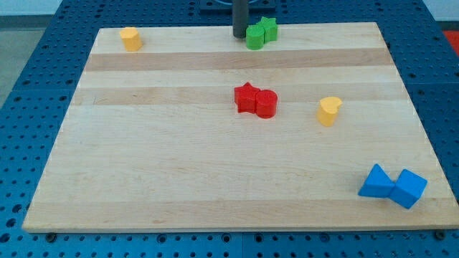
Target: Separate the green star from the green circle
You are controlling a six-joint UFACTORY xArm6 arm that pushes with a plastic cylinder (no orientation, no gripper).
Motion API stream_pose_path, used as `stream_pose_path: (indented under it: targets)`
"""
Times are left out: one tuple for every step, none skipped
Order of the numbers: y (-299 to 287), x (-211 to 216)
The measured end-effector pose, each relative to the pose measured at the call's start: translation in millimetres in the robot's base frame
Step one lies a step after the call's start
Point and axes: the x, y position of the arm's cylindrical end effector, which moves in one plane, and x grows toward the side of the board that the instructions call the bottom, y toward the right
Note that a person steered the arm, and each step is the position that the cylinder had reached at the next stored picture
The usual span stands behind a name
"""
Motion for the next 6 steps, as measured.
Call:
stream_pose_path:
  targets:
    - [0.1, -17.0]
    - [5.7, -15.5]
    - [33.7, -16.7]
    - [54.3, -15.8]
    - [65.7, -12.1]
    - [81.9, 1.2]
